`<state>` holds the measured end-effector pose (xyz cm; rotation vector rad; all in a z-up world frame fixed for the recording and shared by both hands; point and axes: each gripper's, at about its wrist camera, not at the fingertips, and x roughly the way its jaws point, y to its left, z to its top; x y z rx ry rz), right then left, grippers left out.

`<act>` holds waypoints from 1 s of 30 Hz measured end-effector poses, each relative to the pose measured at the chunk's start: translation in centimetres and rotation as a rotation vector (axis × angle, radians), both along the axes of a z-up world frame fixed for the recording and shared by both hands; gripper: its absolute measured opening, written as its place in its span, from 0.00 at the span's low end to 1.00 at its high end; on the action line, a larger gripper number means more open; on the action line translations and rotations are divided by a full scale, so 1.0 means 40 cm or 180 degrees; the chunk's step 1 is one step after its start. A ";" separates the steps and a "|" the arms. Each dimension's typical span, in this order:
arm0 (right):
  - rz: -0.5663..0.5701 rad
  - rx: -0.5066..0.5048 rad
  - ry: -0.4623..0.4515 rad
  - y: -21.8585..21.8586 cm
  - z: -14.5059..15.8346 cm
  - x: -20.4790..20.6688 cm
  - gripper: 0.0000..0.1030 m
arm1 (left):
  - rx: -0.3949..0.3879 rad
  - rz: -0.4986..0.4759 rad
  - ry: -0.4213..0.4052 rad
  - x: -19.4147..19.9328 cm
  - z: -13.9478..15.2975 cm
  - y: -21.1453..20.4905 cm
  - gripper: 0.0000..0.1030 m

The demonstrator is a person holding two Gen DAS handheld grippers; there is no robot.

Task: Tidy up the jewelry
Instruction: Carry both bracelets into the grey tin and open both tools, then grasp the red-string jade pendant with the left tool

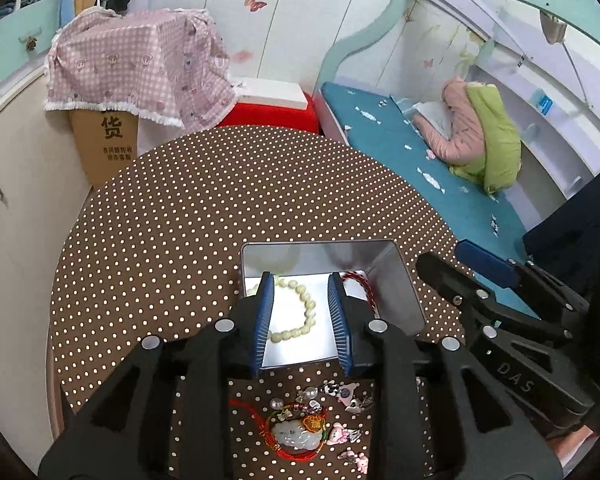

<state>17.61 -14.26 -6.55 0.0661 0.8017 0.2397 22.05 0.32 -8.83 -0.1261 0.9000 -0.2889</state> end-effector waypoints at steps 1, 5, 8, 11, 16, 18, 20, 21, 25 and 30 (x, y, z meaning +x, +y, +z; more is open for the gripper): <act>-0.0006 0.0004 0.0014 -0.004 -0.002 0.000 0.49 | 0.0011 0.0007 0.0007 -0.002 -0.003 -0.001 0.28; -0.0025 -0.0008 0.0034 -0.012 -0.007 -0.007 0.49 | 0.0048 0.0010 0.0015 -0.018 -0.008 -0.001 0.28; -0.0027 -0.0010 0.0031 -0.013 -0.005 -0.014 0.49 | 0.0056 0.0016 -0.0004 -0.036 -0.004 0.002 0.31; -0.0016 -0.0019 0.0037 -0.013 -0.005 -0.025 0.49 | 0.0068 0.0016 -0.0037 -0.062 0.002 0.009 0.34; -0.0021 -0.0020 0.0056 -0.012 -0.009 -0.050 0.49 | 0.0122 0.0046 -0.0046 -0.109 0.002 0.023 0.42; -0.0014 -0.0016 0.0064 -0.016 -0.012 -0.066 0.49 | 0.0160 0.0067 -0.0005 -0.133 -0.007 0.032 0.43; -0.0018 -0.0014 0.0080 -0.019 -0.017 -0.083 0.49 | 0.0185 0.0084 0.0053 -0.153 -0.020 0.041 0.43; -0.0017 -0.0012 0.0103 -0.022 -0.023 -0.094 0.49 | 0.0197 0.0090 0.0108 -0.166 -0.033 0.047 0.44; 0.0004 -0.0036 0.0237 -0.021 -0.061 -0.121 0.49 | 0.0241 0.0126 0.0380 -0.197 -0.092 0.059 0.44; 0.0036 -0.0092 0.0499 -0.010 -0.130 -0.142 0.49 | 0.0174 0.0136 0.0742 -0.225 -0.171 0.061 0.44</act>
